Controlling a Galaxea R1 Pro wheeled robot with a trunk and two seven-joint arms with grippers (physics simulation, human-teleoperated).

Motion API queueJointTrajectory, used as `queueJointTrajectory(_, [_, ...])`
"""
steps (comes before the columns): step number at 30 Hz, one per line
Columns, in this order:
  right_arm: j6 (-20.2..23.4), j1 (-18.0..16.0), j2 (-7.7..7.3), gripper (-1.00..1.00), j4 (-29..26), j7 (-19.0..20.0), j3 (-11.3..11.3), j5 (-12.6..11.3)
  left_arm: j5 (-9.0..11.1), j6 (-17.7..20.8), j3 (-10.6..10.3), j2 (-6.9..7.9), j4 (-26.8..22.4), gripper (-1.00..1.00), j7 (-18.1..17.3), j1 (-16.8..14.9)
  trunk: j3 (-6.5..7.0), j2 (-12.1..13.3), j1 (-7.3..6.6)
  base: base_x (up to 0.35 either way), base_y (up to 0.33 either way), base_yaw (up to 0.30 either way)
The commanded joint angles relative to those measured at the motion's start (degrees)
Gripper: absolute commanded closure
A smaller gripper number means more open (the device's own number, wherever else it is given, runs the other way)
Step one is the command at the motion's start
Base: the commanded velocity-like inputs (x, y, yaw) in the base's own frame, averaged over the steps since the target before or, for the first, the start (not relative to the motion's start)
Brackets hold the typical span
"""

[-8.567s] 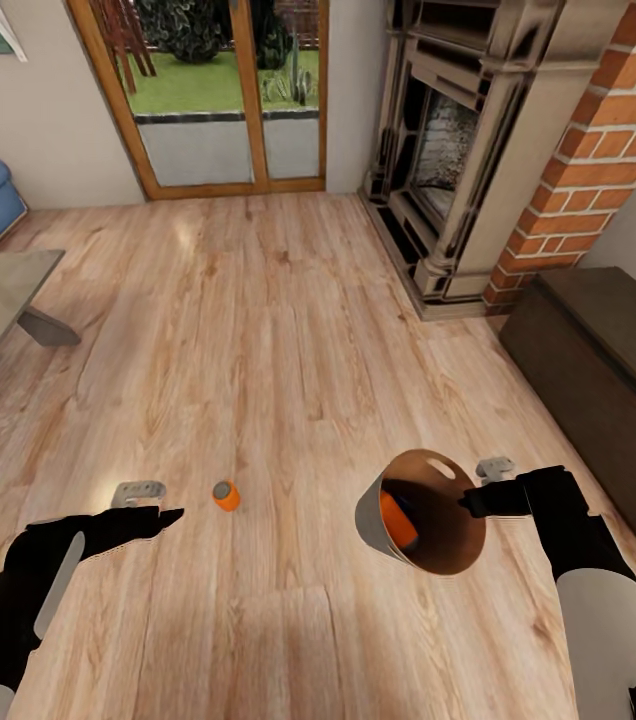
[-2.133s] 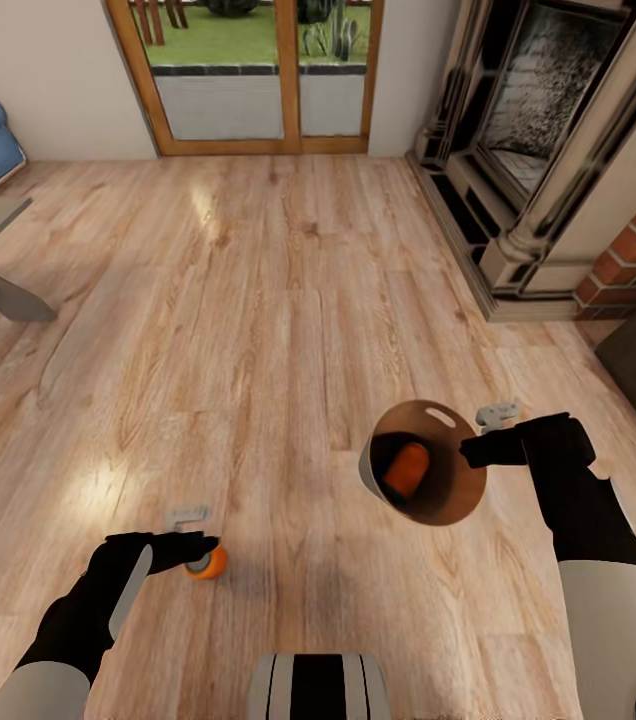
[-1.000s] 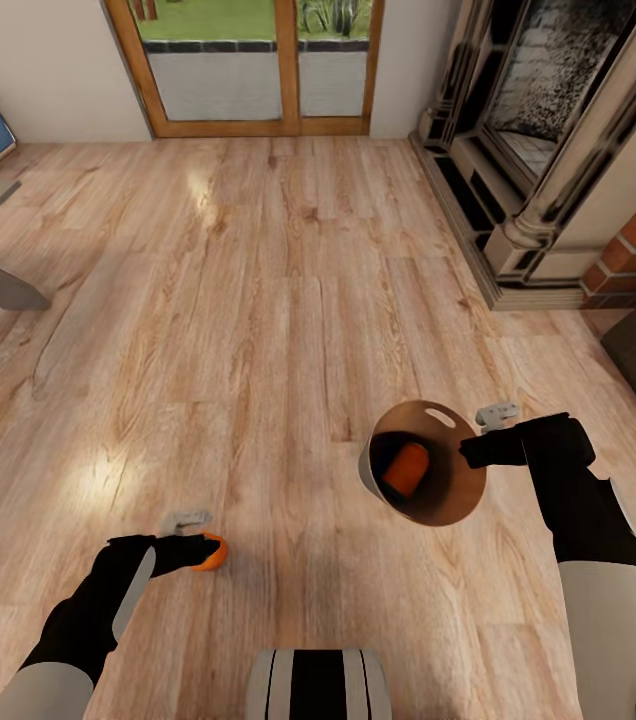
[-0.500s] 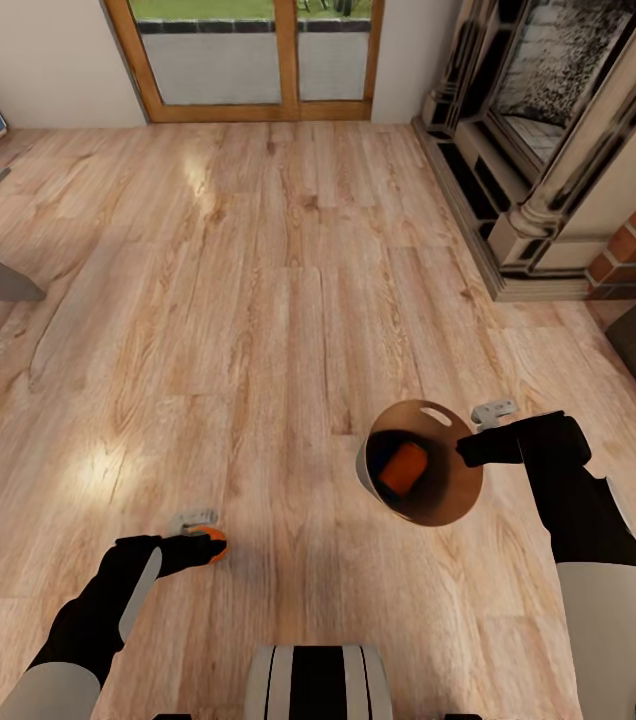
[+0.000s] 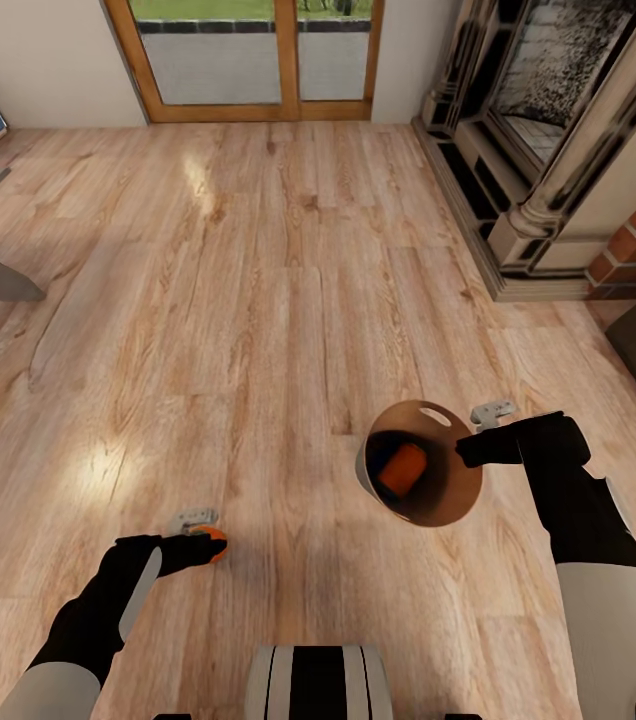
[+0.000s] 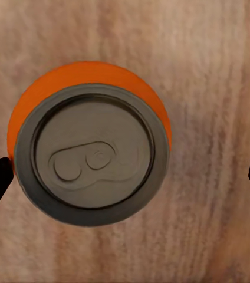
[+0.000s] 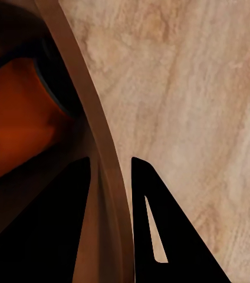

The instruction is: Put the three can of soda from the living room inside the tash can in the kitchen.

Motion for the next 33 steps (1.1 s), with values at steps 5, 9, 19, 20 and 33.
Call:
queueJointTrajectory(5, [0.5,0.0,0.1,1.0,0.0,0.4,0.3,-1.1,0.0,-0.1,0.0,0.06,0.1,-1.0,0.1,0.0,0.0,0.0,-0.01,0.0,0.0,0.0])
queueJointTrajectory(9, [0.5,0.0,0.27,1.0,0.0,0.4,1.1,-1.1,0.0,-0.1,-0.1,0.13,-0.1,-1.0,0.2,0.0,0.0,0.0,-0.01,0.0,0.0,0.0])
queueJointTrajectory(19, [0.5,0.1,0.39,1.0,0.0,0.4,1.4,-1.1,0.0,0.7,-0.1,0.12,-5.6,-1.0,0.3,-0.1,0.0,0.0,-0.01,0.0,0.0,0.0])
queueJointTrajectory(20, [0.5,0.1,0.38,1.0,0.0,0.4,1.4,-1.1,-0.1,0.7,-0.1,0.12,-5.9,-1.0,0.3,-0.1,0.0,0.0,-0.01,0.0,0.0,0.0])
queueJointTrajectory(33, [0.5,0.1,0.38,1.0,0.0,0.4,1.5,-1.1,-0.2,0.7,-0.1,0.17,-5.9,-1.0,0.3,0.0,-0.88,-0.1,0.1,0.0,0.0,0.0])
